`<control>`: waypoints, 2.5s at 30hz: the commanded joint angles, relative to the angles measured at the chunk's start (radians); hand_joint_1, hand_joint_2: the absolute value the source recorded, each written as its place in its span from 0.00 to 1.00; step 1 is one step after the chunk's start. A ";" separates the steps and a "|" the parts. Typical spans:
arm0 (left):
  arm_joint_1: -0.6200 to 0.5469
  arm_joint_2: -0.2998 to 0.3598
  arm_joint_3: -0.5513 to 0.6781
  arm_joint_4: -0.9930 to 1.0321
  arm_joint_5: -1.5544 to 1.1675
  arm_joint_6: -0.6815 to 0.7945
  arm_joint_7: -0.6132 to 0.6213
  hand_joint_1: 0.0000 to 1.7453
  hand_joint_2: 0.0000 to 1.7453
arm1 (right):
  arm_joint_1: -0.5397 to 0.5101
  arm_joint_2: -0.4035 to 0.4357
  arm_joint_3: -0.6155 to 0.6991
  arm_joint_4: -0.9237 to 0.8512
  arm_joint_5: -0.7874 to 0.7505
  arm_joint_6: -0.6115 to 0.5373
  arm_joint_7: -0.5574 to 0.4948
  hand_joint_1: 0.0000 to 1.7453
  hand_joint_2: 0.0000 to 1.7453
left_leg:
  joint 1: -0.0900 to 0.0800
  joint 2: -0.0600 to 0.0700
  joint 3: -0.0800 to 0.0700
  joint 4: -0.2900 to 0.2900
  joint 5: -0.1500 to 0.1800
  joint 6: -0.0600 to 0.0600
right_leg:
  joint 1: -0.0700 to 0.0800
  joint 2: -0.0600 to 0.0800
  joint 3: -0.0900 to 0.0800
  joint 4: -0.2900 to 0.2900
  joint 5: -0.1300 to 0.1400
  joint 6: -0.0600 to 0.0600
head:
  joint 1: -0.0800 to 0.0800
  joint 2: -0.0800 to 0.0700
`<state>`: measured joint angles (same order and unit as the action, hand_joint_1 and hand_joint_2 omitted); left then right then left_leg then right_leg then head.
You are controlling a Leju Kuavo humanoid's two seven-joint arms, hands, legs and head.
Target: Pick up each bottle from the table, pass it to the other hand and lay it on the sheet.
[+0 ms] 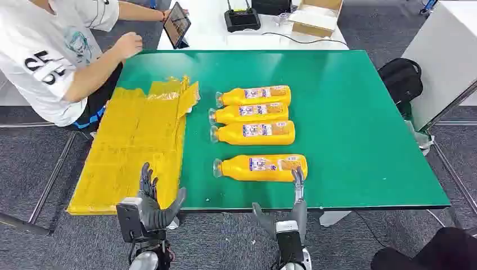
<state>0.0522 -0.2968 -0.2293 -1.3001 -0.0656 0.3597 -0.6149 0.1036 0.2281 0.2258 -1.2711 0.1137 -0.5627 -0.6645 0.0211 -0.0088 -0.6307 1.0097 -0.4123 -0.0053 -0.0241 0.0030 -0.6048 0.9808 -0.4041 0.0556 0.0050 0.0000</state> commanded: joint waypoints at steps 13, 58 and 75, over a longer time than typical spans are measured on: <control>-0.021 0.015 0.000 0.015 -0.012 0.014 -0.005 0.00 1.00 | -0.021 -0.017 -0.010 0.017 0.013 -0.022 -0.034 0.00 1.00 | 0.000 0.001 0.003 -0.001 -0.001 0.001 | 0.001 0.000 0.003 -0.001 -0.001 -0.002 | 0.000 0.000; -0.069 0.003 0.072 0.068 -0.117 -0.054 0.023 0.00 1.00 | -0.612 -0.234 0.181 0.487 0.580 0.536 0.554 0.00 1.00 | 0.000 0.002 0.004 0.000 0.000 0.001 | 0.001 0.001 0.004 -0.001 0.000 -0.002 | 0.000 0.000; -0.078 0.006 0.077 0.085 -0.113 -0.052 0.026 0.00 1.00 | -0.615 -0.271 0.224 0.468 0.558 0.562 0.553 0.00 1.00 | 0.000 0.000 0.002 0.000 0.000 0.001 | 0.000 0.000 0.003 0.000 0.001 -0.001 | 0.000 0.000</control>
<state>0.0120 -0.3044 -0.1694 -1.2833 -0.1789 0.3056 -0.5932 -0.4638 -0.0065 0.3899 -0.8705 0.6859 -0.0210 -0.1164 0.0208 -0.0094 -0.6307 1.0102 -0.4113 -0.0048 -0.0243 0.0030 -0.6041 0.9811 -0.4032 0.0563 0.0050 0.0000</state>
